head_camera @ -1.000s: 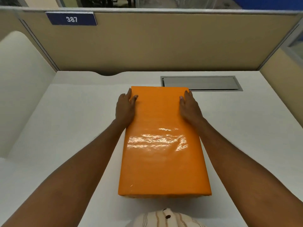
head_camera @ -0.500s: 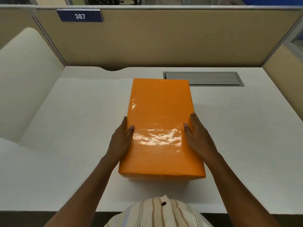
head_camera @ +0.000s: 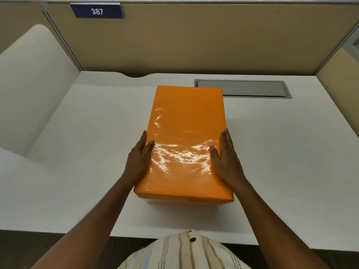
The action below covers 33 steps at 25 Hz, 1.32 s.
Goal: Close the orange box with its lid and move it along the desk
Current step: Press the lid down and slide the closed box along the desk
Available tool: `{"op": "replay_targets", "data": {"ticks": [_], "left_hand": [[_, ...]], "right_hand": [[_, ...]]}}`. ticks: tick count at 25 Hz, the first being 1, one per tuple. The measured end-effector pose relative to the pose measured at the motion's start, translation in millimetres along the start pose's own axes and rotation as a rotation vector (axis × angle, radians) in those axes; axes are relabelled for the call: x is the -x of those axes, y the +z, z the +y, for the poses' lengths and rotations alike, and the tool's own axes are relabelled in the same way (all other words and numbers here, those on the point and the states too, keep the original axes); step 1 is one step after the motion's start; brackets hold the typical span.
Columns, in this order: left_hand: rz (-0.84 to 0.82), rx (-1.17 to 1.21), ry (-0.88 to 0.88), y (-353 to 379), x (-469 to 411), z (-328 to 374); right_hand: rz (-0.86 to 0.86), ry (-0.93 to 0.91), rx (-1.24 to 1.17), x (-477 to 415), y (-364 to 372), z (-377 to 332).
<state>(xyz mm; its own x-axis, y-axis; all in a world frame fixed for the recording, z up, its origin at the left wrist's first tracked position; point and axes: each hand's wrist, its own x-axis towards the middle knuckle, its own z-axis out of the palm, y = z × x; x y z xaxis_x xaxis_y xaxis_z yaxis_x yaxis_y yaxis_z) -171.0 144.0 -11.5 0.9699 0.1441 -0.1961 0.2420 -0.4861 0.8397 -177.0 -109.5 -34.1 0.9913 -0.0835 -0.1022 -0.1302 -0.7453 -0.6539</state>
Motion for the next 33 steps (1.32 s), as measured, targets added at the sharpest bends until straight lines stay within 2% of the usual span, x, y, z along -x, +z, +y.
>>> {"op": "replay_targets", "data": {"ticks": [5, 10, 13, 16, 18, 22, 24, 27, 30, 33], "left_hand": [[0.043, 0.045, -0.011, -0.1, 2.8, 2.2], [0.23, 0.046, -0.024, 0.2, 12.4, 2.5], [0.283, 0.0, -0.023, 1.6, 16.5, 7.2], [0.268, -0.026, -0.019, -1.5, 18.1, 9.7], [0.252, 0.083, -0.055, -7.7, 25.5, 8.4], [0.161, 0.324, -0.173, -9.0, 63.2, -21.6], [0.073, 0.465, -0.162, -2.4, 76.9, -34.8], [0.058, 0.71, -0.153, 5.8, 81.8, -45.3], [0.054, 0.674, -0.123, 3.5, 76.0, -50.1], [0.044, 0.662, -0.144, -17.0, 54.3, -52.5]], "right_hand": [[0.043, 0.0, -0.088, 0.5, -1.2, 0.3], [0.066, -0.02, -0.146, 2.8, -2.4, 0.0], [0.049, -0.029, -0.206, 4.4, -4.5, 2.1], [0.121, 0.015, -0.37, 10.1, -12.8, -1.2], [0.152, 0.063, -0.399, 17.5, -19.0, 2.5], [0.023, 0.175, -0.48, 43.9, -19.5, 24.2], [-0.035, 0.203, -0.582, 56.3, -13.1, 28.7], [-0.14, 0.291, -0.815, 69.1, -7.5, 27.5], [-0.191, 0.369, -1.056, 68.0, -0.7, 19.6], [-0.121, 0.372, -1.113, 56.0, 12.7, -3.7]]}}
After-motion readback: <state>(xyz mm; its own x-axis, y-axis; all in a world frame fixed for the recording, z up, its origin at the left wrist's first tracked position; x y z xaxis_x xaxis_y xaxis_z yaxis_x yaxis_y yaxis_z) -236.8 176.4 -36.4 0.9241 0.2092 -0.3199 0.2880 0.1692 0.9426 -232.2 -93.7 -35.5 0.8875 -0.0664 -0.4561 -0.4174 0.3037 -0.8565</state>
